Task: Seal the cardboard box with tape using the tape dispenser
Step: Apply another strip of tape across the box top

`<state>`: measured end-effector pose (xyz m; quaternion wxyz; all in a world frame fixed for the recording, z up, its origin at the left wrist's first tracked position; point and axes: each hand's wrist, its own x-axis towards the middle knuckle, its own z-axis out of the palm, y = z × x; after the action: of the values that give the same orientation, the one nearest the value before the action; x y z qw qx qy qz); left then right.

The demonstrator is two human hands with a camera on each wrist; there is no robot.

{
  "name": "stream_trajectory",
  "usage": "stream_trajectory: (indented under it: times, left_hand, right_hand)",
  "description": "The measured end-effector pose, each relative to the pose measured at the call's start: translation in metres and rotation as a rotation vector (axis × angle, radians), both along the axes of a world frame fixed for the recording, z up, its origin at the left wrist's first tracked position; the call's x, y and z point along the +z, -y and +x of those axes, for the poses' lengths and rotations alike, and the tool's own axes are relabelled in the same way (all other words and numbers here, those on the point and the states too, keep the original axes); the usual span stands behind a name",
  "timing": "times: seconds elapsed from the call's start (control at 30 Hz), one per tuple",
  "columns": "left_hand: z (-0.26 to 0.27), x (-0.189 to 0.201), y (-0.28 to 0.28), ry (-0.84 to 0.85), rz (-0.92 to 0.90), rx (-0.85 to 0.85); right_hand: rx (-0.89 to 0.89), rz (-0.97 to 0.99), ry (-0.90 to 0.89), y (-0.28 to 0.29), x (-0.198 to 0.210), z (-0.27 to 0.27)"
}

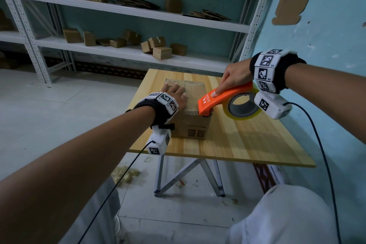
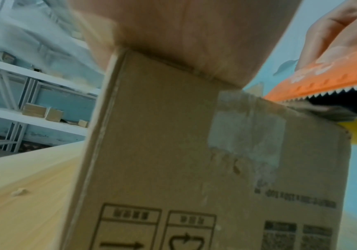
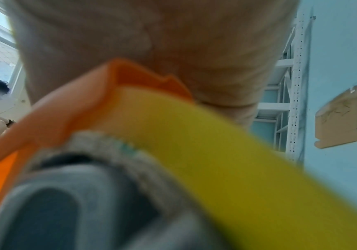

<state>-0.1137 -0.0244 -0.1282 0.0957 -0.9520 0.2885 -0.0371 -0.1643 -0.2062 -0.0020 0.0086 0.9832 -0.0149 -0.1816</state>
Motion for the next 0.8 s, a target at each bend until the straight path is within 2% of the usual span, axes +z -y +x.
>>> stream_trajectory:
  times: [0.1,0.2,0.33,0.4,0.6,0.8]
  left_hand:
    - [0.008,0.005,0.004,-0.084,-0.052,0.034]
    - [0.006,0.01,0.009,-0.176,-0.199,0.125]
    - [-0.017,0.002,0.029,-0.131,-0.316,0.12]
    - [-0.013,-0.005,0.031,-0.107,-0.353,0.102]
    - [0.004,-0.021,0.023,-0.074,-0.225,0.003]
    - [0.0,-0.017,0.015,0.018,-0.074,-0.117]
  right_hand:
    - [0.006,-0.013,-0.004,-0.001,0.001,0.001]
    - [0.017,-0.021,-0.012,-0.004,0.002,0.002]
    - [0.01,-0.03,-0.021,-0.005,0.003,0.003]
    - [0.004,-0.026,-0.018,-0.005,0.003,0.004]
    - [0.006,-0.038,-0.008,-0.008,0.001,-0.001]
    - [-0.002,-0.011,0.01,-0.013,-0.001,-0.011]
